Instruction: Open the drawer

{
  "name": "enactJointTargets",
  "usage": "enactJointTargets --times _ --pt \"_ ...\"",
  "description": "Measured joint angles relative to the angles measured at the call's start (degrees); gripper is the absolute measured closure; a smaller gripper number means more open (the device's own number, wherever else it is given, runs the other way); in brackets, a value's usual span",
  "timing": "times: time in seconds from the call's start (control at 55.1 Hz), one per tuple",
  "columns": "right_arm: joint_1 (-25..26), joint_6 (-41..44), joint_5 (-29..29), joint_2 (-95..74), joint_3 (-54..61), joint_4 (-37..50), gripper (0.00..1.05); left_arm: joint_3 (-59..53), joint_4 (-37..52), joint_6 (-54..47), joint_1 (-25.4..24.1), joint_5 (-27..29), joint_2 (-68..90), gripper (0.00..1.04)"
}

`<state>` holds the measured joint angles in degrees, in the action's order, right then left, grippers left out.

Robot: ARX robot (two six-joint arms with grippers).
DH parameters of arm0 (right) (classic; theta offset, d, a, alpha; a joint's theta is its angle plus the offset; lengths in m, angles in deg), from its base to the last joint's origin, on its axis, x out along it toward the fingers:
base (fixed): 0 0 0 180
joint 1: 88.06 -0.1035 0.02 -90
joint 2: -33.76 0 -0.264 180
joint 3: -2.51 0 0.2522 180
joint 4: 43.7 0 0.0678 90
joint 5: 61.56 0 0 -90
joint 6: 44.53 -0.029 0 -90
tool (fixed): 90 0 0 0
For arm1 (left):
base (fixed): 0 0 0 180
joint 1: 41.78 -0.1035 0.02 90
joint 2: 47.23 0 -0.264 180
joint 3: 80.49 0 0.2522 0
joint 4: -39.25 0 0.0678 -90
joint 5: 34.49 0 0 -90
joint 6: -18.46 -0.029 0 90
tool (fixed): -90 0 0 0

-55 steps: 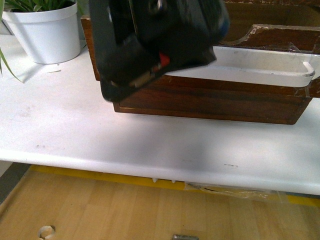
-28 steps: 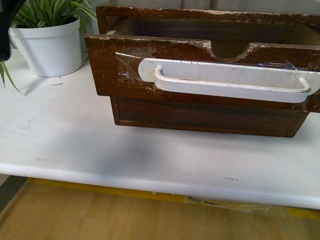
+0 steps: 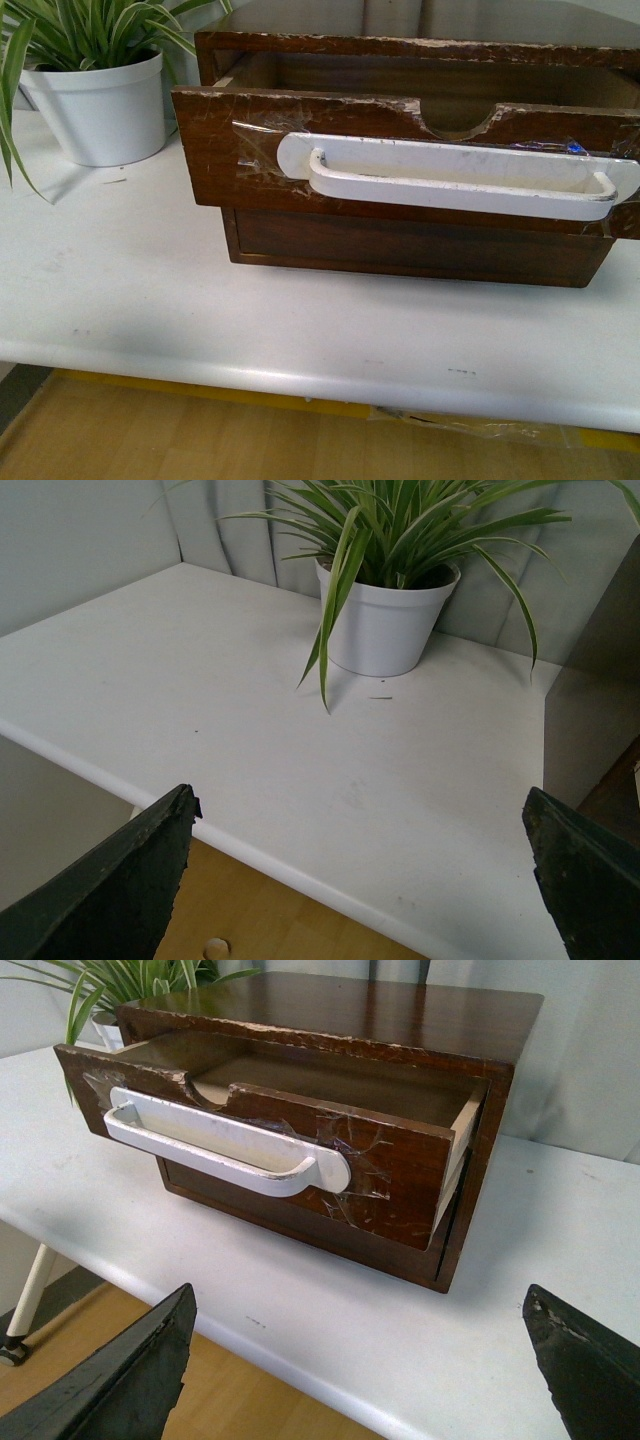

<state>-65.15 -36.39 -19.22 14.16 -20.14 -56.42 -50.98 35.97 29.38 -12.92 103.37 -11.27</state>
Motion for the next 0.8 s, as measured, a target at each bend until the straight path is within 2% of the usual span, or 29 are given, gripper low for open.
enactJointTargets --times 0.054,0.091,0.163,0.236,0.29,0.417,0.508,0.599,0.653,0.762,0.798 --pt "0.0 -0.2 0.1 0.0 0.0 0.0 0.09 -0.6 1.3 -0.7 -0.7 -2.9 -0.3 0.09" --pt "-1.1 -1.2 3.1 1.0 0.6 1.6 0.12 -2.5 5.6 -3.2 -2.9 -11.3 -1.7 0.16" --pt "-5.7 -4.3 20.8 5.7 3.3 4.8 0.24 -4.9 8.8 -6.3 -5.9 -21.1 -4.5 0.27" --pt "-8.6 -5.8 30.8 11.6 4.2 0.5 0.36 -6.6 8.7 -8.1 -9.0 -27.6 -7.3 0.39" --pt "-10.2 -6.4 34.8 14.2 4.5 -0.2 0.45 -7.7 8.2 -9.1 -11.2 -30.8 -9.2 0.50" --pt "-13.4 -7.1 38.8 15.6 5.2 -0.7 0.67 -9.6 6.7 -9.9 -14.9 -34.7 -12.3 0.71" --pt "-19.8 -7.3 46.6 16.6 5.9 -1.3 0.83 -10.6 5.7 -10.1 -17.0 -36.5 -14.4 0.86" --pt "-22.5 -7.4 46.8 17.1 6.1 -1.3 0.97 -11.3 4.7 -10.3 -18.9 -38.1 -16.1 1.00" --pt "-22.7 -7.3 47.2 17.5 6.4 -1.2 1.04 -11.7 4.0 -10.5 -20.0 -39.4 -17.4 1.01" --pt "-22.7 -7.5 47.6 19.3 8.5 -1.2 1.03 -12.4 2.9 -10.5 -21.9 -41.6 -19.1 1.01" --pt "-22.7 -7.5 47.6 19.3 8.5 -1.2 1.03 -12.7 2.2 -10.5 -24.5 -45.4 -20.1 1.01"
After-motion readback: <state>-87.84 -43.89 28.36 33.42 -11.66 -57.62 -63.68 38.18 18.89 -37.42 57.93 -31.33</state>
